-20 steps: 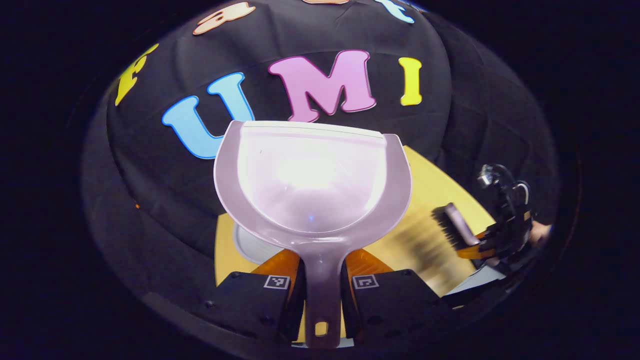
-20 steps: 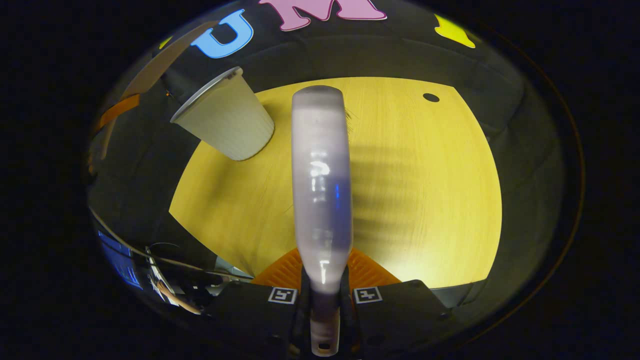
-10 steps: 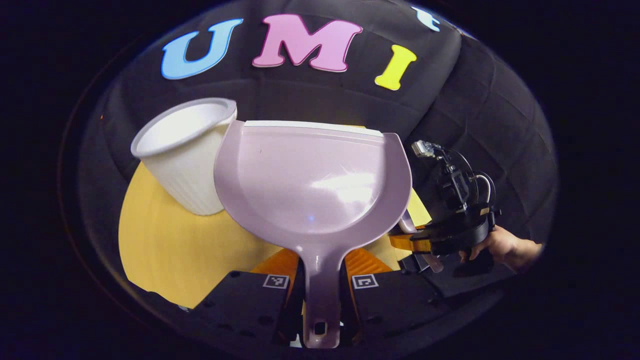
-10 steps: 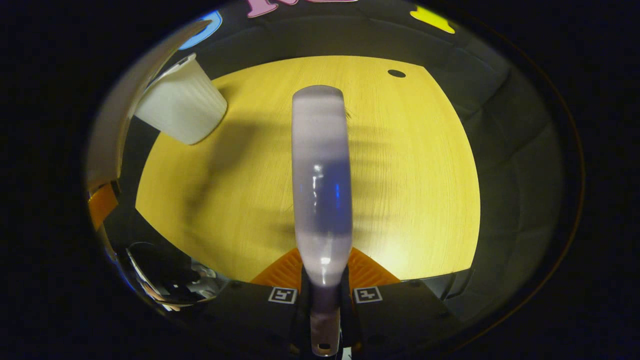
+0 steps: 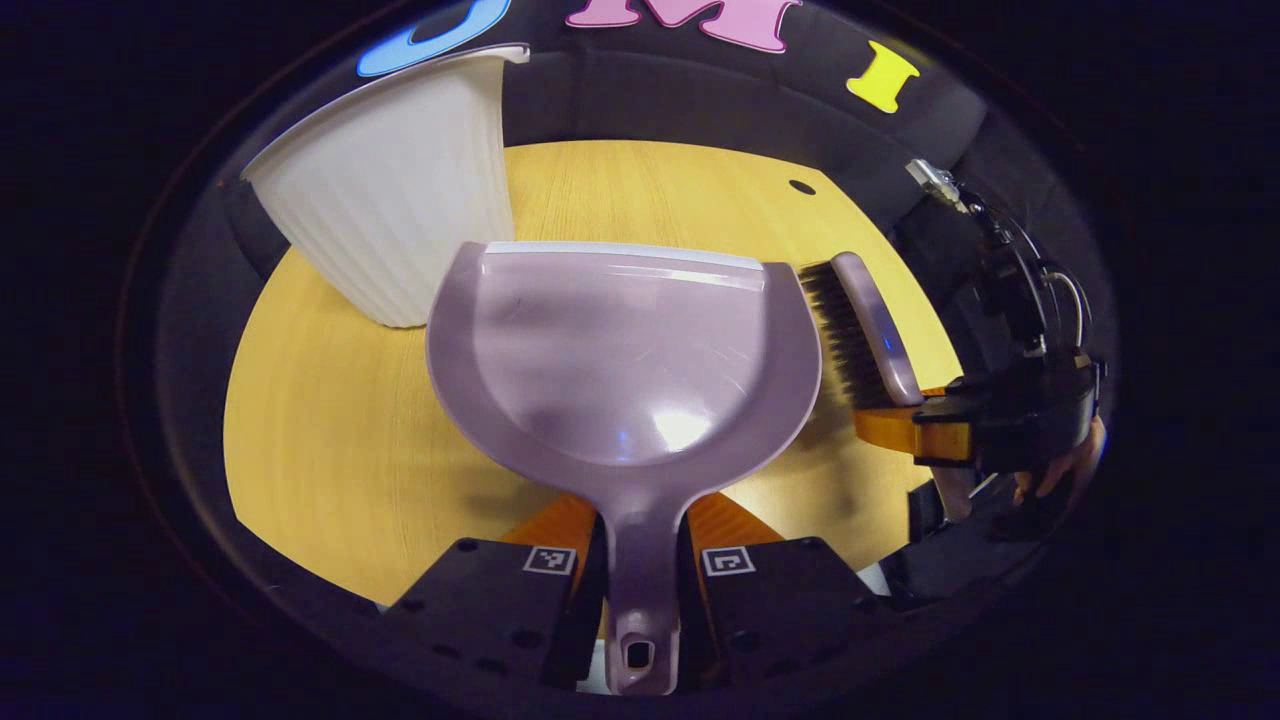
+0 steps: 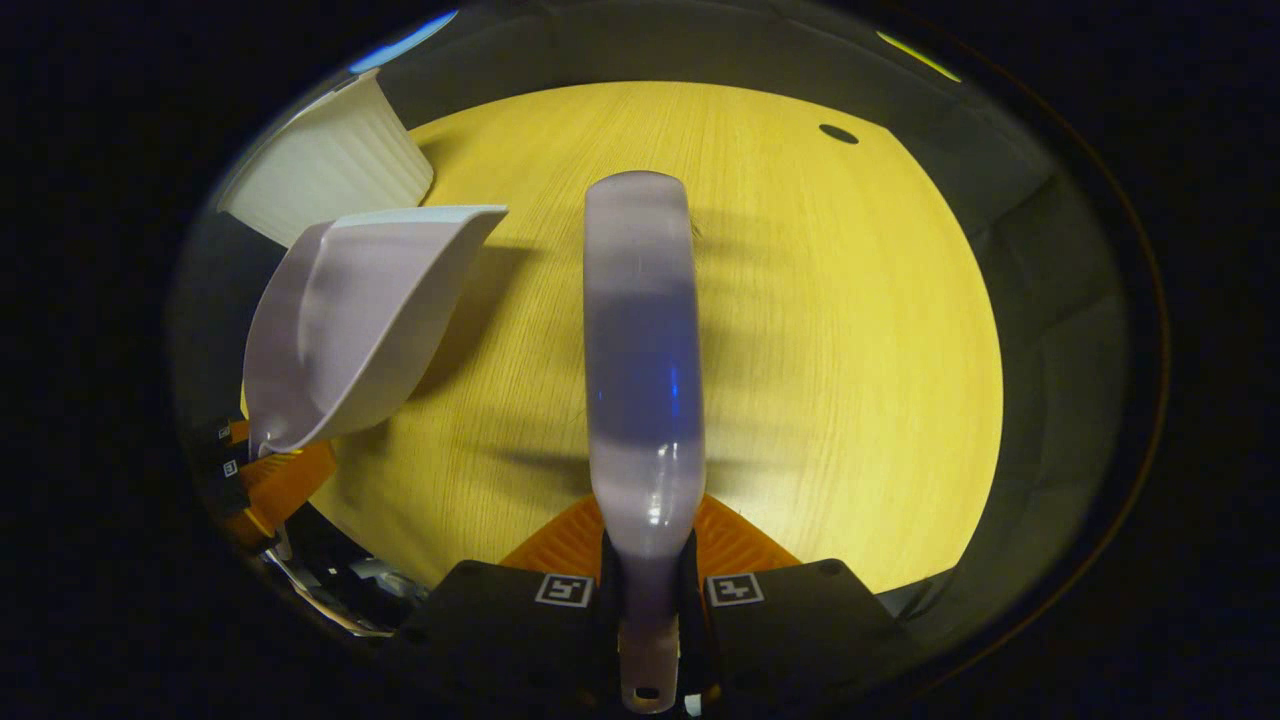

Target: Pick up the small broom and dustpan from the desktop, sweep the trash into the dustpan with the broom, and then empty the trash into the garbage bin.

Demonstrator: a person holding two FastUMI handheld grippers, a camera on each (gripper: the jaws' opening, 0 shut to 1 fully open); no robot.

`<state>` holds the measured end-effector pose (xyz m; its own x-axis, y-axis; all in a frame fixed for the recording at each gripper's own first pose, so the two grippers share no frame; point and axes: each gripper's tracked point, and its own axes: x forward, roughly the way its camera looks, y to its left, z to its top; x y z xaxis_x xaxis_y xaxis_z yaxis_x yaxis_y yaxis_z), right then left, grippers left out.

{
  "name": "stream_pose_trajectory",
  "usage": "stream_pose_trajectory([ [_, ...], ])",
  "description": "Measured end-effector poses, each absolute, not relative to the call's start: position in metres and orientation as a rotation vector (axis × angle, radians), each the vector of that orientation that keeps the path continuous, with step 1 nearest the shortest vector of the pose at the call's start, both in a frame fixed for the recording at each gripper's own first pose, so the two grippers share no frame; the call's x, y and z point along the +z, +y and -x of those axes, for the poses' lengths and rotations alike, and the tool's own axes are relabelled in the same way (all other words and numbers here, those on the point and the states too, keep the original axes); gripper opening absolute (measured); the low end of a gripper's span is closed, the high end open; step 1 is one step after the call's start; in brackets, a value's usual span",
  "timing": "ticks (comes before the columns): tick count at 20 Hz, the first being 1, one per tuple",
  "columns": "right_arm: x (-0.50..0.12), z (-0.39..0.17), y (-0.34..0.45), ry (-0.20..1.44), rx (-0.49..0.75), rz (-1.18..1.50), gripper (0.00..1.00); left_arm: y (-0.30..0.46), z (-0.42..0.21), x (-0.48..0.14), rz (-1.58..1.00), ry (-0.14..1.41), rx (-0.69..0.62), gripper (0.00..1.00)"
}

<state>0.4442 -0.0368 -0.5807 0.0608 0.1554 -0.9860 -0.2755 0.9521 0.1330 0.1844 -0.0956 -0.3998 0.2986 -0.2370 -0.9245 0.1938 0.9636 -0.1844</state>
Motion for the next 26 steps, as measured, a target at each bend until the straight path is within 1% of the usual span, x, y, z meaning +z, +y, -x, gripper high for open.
stream_pose_trajectory([
  [2,-0.589,-0.444,-0.037,1.503,0.312,0.111,0.27,-0.104,-0.181,-0.397,0.029,1.269,-0.287,0.31],
  [4,-0.597,-0.444,-0.036,1.526,0.297,0.100,0.27,-0.112,-0.182,-0.395,0.068,1.277,-0.288,0.29],
  [6,-0.601,-0.442,-0.036,1.564,0.284,0.073,0.27,-0.121,-0.180,-0.396,0.102,1.302,-0.277,0.30],
  [8,-0.601,-0.441,-0.029,1.594,0.282,0.032,0.27,-0.126,-0.173,-0.401,0.144,1.361,-0.279,0.31],
  [9,-0.601,-0.440,-0.029,1.617,0.278,0.017,0.27,-0.129,-0.169,-0.402,0.169,1.385,-0.280,0.30],
  [11,-0.599,-0.440,-0.025,1.652,0.248,-0.039,0.27,-0.124,-0.170,-0.409,0.144,1.385,-0.272,0.31],
  [12,-0.597,-0.440,-0.023,1.668,0.225,-0.068,0.27,-0.123,-0.170,-0.412,0.130,1.380,-0.273,0.30],
  [13,-0.600,-0.439,-0.020,1.681,0.216,-0.088,0.23,-0.123,-0.171,-0.413,0.128,1.380,-0.272,0.29],
  [14,-0.601,-0.439,-0.017,1.689,0.218,-0.093,0.30,-0.122,-0.169,-0.414,0.131,1.386,-0.271,0.31],
  [15,-0.599,-0.439,-0.014,1.692,0.233,-0.097,0.31,-0.122,-0.166,-0.414,0.134,1.405,-0.270,0.30],
  [16,-0.602,-0.436,-0.012,1.693,0.249,-0.104,0.39,-0.122,-0.165,-0.414,0.139,1.413,-0.276,0.30],
  [17,-0.597,-0.438,-0.009,1.689,0.256,-0.107,0.38,-0.123,-0.165,-0.413,0.141,1.408,-0.285,0.31],
  [18,-0.596,-0.438,-0.008,1.683,0.261,-0.109,0.53,-0.123,-0.167,-0.414,0.136,1.401,-0.287,0.41],
  [19,-0.593,-0.439,-0.008,1.674,0.257,-0.107,0.62,-0.122,-0.166,-0.413,0.126,1.398,-0.289,0.51],
  [20,-0.592,-0.441,-0.010,1.661,0.256,-0.095,0.79,-0.121,-0.168,-0.409,0.118,1.385,-0.286,0.69],
  [21,-0.589,-0.442,-0.011,1.645,0.258,-0.096,0.90,-0.121,-0.168,-0.405,0.121,1.379,-0.287,0.72],
  [22,-0.583,-0.442,-0.011,1.629,0.257,-0.107,1.00,-0.121,-0.167,-0.399,0.129,1.366,-0.287,0.72],
  [24,-0.565,-0.449,-0.017,1.566,0.252,-0.127,0.99,-0.116,-0.164,-0.380,0.144,1.329,-0.275,0.72],
  [26,-0.542,-0.455,-0.025,1.473,0.259,-0.118,0.99,-0.109,-0.162,-0.353,0.152,1.238,-0.265,0.72],
])
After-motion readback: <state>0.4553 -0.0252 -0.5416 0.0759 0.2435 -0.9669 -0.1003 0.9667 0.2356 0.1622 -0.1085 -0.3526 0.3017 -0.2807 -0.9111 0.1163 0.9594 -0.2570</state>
